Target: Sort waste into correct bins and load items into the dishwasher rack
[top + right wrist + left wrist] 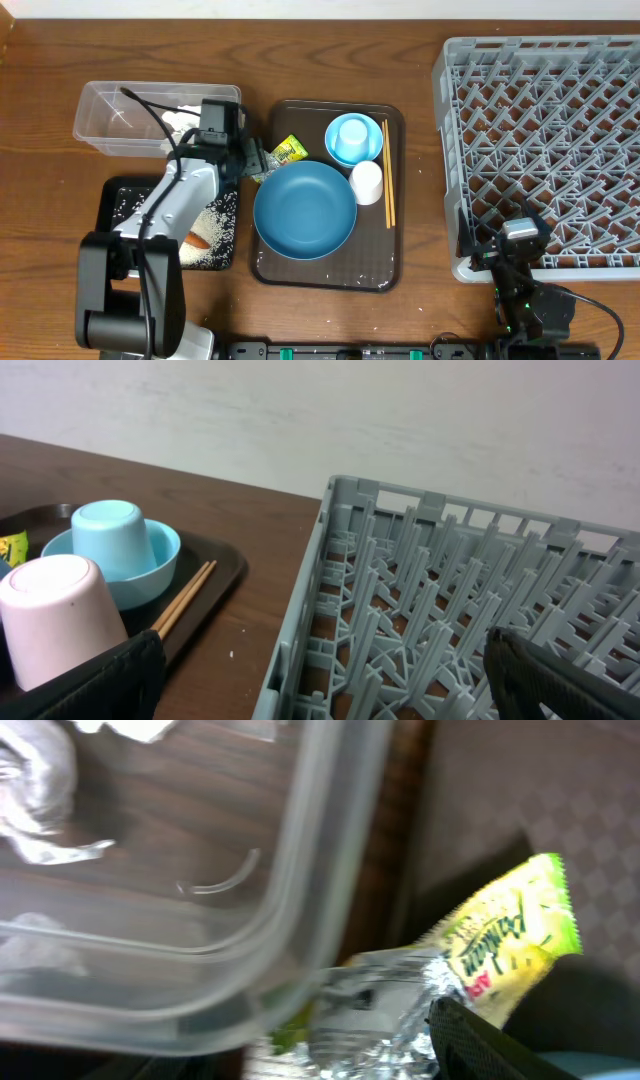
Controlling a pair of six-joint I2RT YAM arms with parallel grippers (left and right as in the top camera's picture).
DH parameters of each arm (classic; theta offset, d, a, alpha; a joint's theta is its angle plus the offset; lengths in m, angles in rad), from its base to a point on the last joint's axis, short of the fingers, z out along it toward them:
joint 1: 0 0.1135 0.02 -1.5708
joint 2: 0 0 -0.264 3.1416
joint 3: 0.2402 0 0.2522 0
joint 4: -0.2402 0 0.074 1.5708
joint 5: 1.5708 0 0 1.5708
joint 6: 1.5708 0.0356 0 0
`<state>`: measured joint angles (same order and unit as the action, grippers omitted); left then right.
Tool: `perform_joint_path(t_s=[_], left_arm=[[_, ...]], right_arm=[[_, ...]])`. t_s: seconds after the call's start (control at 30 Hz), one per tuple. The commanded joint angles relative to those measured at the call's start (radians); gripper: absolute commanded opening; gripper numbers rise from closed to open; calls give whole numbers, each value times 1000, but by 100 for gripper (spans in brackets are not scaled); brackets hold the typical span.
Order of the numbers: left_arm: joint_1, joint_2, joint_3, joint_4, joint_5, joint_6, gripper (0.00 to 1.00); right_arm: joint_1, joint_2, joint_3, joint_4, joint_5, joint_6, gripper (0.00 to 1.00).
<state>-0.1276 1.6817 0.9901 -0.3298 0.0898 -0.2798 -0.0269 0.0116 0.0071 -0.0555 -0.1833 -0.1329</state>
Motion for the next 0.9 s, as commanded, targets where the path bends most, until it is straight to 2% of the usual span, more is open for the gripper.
perform_joint_path(t_s=[0.0, 0.13, 0.23, 0.4, 0.53, 0.73, 0.87], left_arm=[[-21, 28, -11, 12, -16, 13, 69], [-27, 44, -11, 34, -17, 13, 61], [-27, 43, -11, 48, -24, 13, 61], [-26, 43, -11, 52, -31, 13, 49], [-26, 43, -11, 51, -31, 13, 37], [-27, 26, -11, 41, -31, 13, 6], [-35, -23, -11, 28, -30, 9, 6]], right_arm=[[-12, -6, -1, -4, 2, -6, 99], [-12, -6, -1, -4, 2, -6, 99], [-12, -6, -1, -4, 2, -6, 99], [-12, -6, -1, -4, 2, -6, 99], [-12, -6, -2, -4, 2, -6, 99], [-12, -6, -1, -4, 2, -6, 99], [-12, -6, -1, -4, 2, -6, 99]])
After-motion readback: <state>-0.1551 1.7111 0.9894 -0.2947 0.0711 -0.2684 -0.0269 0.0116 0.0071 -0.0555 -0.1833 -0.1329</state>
